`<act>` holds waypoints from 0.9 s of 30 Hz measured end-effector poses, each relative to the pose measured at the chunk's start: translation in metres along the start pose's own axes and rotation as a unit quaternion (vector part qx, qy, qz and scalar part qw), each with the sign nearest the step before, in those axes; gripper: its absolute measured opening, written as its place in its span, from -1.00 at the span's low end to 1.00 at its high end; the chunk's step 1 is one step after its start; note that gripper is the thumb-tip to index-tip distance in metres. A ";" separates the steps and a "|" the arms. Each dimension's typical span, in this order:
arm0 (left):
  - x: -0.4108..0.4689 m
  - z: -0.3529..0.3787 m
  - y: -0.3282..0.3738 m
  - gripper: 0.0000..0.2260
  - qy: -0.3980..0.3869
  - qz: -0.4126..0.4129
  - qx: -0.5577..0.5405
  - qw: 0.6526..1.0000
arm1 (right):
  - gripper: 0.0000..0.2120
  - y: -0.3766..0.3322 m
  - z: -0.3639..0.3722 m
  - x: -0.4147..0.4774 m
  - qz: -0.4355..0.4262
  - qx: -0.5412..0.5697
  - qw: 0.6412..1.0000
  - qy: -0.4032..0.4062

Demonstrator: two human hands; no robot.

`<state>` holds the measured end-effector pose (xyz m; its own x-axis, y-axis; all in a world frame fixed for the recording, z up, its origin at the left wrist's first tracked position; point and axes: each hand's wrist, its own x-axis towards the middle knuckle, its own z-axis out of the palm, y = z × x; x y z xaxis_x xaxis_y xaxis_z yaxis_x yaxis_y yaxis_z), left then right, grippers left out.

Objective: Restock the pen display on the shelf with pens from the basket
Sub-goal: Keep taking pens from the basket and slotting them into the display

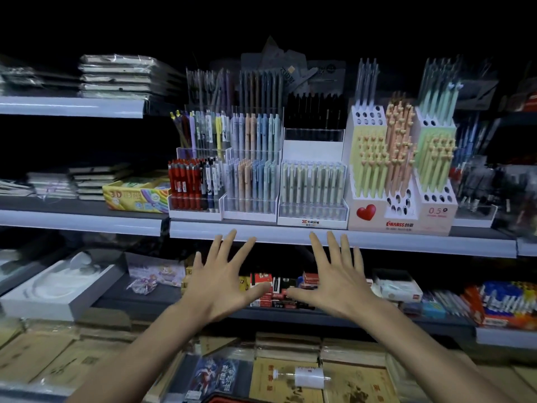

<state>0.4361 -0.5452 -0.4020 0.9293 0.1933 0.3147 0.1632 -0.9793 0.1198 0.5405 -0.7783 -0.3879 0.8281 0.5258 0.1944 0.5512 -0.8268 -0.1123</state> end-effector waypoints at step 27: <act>-0.193 0.304 -0.035 -0.14 -0.392 -0.104 -0.046 0.913 | 0.16 0.008 0.344 -0.160 0.012 0.029 0.927 -0.373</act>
<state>0.3512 -0.5665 -0.7532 0.8391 0.2372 -0.4895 0.3683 -0.9099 0.1906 0.4478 -0.8001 -0.7552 0.6681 0.5174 -0.5348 0.5188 -0.8391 -0.1637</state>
